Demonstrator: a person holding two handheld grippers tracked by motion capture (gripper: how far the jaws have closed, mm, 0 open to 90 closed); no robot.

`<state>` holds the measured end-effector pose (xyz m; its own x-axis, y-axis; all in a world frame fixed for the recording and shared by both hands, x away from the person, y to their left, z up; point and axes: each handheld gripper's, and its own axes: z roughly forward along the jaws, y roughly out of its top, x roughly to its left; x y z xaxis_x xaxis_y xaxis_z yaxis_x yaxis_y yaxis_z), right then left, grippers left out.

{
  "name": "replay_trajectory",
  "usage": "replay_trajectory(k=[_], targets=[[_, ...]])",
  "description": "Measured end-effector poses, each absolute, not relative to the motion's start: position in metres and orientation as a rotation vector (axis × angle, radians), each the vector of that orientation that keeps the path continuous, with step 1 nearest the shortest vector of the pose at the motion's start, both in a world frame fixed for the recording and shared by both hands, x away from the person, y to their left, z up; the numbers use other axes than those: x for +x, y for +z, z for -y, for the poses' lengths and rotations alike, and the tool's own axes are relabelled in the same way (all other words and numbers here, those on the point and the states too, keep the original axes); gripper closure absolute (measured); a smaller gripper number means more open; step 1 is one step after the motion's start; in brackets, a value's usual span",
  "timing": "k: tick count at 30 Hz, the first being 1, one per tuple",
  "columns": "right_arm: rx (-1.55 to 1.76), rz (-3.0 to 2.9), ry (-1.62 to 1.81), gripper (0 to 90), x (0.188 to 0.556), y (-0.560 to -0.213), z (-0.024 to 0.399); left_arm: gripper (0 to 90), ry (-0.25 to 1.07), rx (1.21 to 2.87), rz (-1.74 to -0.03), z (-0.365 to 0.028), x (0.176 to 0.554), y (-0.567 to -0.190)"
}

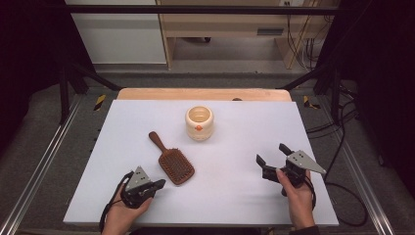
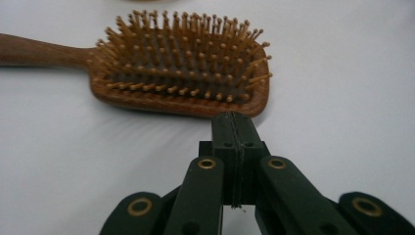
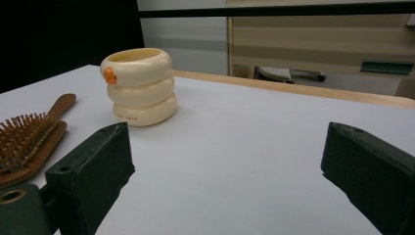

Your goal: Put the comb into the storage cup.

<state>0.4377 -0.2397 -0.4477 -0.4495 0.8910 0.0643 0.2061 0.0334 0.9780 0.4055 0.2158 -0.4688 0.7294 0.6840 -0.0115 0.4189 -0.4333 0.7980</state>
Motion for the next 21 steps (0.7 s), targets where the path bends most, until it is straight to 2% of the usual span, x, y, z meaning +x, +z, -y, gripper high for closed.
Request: replay_trajectory(k=[11, 21], targets=[[1.099, -1.716, 1.467, 5.2, 0.439, -0.446, 0.237, 89.7, 0.414, 2.198, -0.799, -0.193, 0.412, -0.478], [1.099, -1.717, 1.476, 5.2, 0.439, -0.445, 0.239, 89.7, 0.433, 2.232, -0.769, -0.177, 0.415, -0.478]])
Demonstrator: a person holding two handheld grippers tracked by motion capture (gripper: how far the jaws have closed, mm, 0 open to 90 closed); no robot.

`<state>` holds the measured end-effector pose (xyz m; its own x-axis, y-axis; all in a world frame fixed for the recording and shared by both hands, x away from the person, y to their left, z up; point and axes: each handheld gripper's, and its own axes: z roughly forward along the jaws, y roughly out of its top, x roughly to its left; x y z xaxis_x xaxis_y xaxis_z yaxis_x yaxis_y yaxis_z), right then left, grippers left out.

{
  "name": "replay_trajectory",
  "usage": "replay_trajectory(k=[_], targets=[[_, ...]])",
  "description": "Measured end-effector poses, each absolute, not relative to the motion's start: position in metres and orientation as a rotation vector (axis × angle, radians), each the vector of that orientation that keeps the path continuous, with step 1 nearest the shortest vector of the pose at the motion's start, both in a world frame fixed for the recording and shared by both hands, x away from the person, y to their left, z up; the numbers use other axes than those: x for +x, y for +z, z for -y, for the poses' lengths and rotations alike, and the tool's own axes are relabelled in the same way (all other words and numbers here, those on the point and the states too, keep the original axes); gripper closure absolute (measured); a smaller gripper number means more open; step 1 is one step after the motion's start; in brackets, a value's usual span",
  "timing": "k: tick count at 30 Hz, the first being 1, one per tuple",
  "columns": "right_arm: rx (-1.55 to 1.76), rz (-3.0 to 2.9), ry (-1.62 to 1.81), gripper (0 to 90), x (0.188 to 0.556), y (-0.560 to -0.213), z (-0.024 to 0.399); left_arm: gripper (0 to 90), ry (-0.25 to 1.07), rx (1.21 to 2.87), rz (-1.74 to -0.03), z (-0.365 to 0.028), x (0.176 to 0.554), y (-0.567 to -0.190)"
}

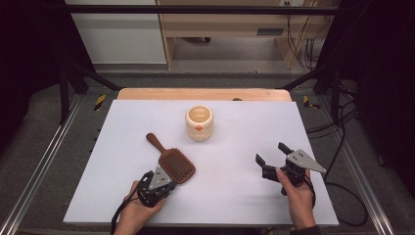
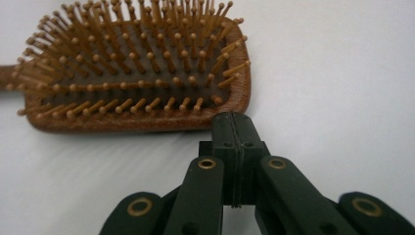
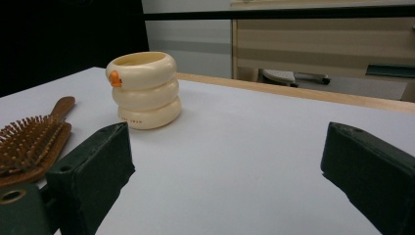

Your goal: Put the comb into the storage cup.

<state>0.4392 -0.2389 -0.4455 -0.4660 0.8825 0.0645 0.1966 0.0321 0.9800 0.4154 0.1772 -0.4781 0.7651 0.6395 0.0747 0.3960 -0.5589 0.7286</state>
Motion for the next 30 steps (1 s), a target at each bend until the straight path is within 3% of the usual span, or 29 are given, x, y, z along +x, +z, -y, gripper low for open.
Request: replay_trajectory(k=[14, 30], targets=[[1.096, -1.722, 1.483, 5.2, 0.439, -0.445, 0.239, 89.8, 0.453, 2.268, -0.714, -0.136, 0.440, -0.472], [1.086, -1.721, 1.476, 4.9, 0.440, -0.445, 0.240, 89.8, 0.483, 2.269, -0.741, -0.117, 0.461, -0.470]])
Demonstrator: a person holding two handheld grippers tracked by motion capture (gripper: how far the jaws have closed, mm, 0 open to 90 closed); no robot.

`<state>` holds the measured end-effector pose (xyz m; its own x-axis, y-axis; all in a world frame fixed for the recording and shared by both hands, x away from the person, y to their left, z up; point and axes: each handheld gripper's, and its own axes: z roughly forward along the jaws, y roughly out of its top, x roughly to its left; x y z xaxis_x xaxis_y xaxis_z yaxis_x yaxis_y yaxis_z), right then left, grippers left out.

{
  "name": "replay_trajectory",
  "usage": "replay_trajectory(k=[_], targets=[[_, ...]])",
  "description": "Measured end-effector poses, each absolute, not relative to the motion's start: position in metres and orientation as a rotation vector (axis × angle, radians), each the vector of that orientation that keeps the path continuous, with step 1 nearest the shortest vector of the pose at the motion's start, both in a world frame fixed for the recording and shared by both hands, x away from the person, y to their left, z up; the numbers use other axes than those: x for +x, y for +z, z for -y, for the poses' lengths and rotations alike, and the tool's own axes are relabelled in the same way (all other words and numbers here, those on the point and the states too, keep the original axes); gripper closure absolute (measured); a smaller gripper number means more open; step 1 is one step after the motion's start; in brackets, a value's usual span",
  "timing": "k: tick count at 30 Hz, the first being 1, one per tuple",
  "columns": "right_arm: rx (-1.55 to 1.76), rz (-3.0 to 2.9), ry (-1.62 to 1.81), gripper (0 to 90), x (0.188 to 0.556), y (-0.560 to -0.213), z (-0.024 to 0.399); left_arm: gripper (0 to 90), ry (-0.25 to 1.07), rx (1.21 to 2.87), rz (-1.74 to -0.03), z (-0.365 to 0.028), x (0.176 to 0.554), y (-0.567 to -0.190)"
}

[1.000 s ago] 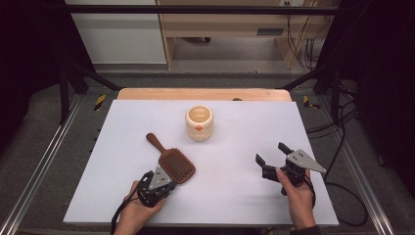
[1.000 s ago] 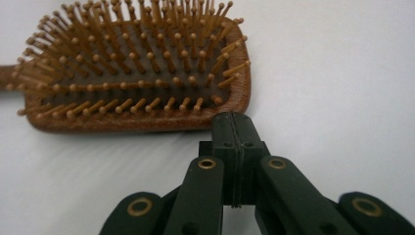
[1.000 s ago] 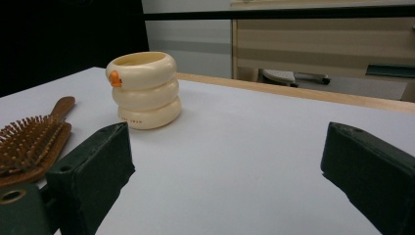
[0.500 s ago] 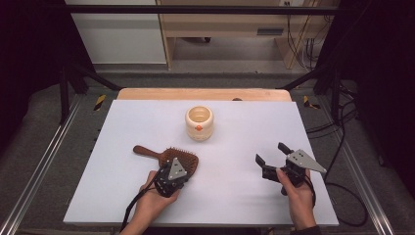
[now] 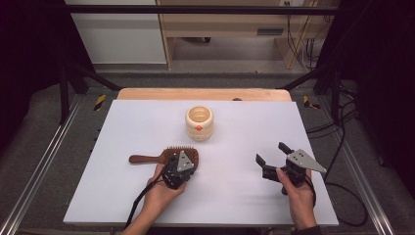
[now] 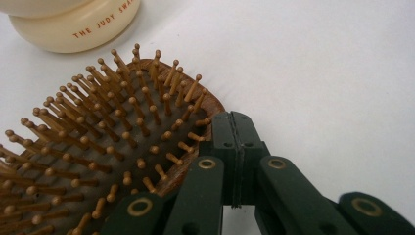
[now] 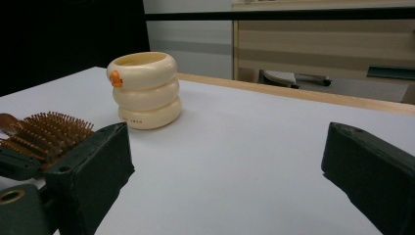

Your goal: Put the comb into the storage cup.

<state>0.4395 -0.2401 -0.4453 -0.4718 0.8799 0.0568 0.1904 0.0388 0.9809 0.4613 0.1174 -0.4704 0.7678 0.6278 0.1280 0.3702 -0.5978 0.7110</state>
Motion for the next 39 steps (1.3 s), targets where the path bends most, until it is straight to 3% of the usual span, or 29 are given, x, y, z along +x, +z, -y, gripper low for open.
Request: replay_trajectory(k=[17, 39], targets=[[1.092, -1.721, 1.449, 5.5, 0.439, -0.446, 0.239, 89.8, 0.469, 2.166, -0.893, -0.121, 0.482, -0.464], [1.080, -1.730, 1.446, 5.7, 0.440, -0.446, 0.238, 89.8, 0.480, 2.177, -0.957, -0.111, 0.500, -0.463]])
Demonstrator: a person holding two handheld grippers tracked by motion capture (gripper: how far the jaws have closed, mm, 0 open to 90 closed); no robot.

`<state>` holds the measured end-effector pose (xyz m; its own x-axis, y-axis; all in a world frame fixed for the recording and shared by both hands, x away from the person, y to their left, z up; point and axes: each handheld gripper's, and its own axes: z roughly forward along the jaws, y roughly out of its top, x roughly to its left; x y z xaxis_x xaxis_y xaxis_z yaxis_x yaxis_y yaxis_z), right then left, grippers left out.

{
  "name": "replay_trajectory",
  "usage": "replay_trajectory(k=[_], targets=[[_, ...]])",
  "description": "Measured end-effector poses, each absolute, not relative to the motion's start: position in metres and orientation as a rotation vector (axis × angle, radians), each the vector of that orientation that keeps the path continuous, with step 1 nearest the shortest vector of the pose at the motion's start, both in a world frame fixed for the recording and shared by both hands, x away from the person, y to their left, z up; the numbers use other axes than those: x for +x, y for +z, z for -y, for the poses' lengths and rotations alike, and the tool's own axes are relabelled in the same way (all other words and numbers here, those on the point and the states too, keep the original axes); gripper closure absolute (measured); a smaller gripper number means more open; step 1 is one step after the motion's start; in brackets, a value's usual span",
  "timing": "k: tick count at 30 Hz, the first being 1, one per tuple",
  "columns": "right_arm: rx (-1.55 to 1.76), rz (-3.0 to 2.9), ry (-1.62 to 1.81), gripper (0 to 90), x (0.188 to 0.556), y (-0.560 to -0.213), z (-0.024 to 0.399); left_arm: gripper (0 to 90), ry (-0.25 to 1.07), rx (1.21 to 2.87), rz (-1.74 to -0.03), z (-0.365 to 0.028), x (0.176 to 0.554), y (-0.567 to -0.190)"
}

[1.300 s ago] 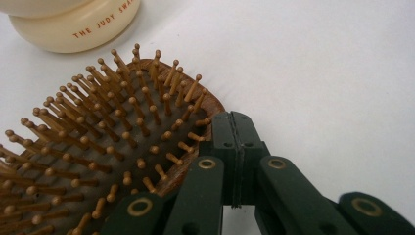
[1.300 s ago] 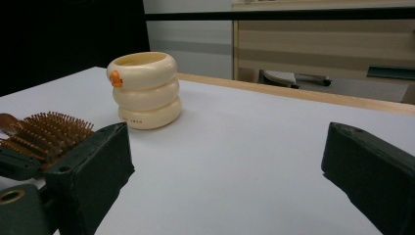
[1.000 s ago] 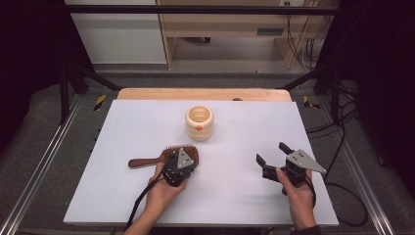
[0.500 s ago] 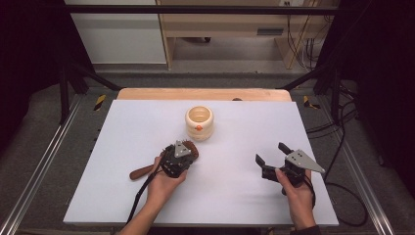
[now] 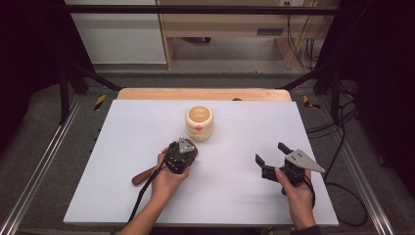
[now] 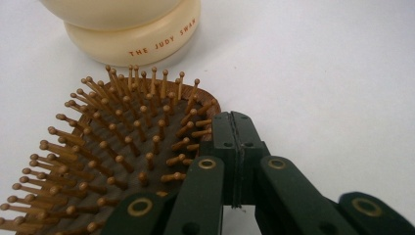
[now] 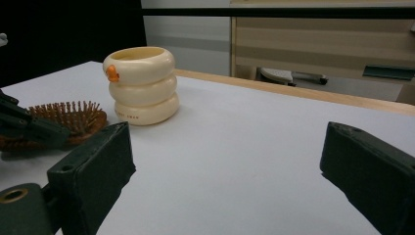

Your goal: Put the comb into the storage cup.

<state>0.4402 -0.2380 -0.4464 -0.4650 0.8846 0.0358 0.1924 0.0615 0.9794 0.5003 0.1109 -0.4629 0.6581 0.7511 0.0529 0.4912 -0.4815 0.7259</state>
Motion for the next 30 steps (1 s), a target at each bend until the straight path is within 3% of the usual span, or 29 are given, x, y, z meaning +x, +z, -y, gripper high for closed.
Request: replay_trajectory(k=[19, 30], targets=[[1.080, -1.737, 1.450, 5.2, 0.440, -0.447, 0.238, 89.8, 0.455, 2.171, -1.041, -0.111, 0.509, -0.461], [1.071, -1.750, 1.448, 5.2, 0.440, -0.446, 0.236, 89.7, 0.492, 2.132, -1.002, -0.137, 0.491, -0.424]])
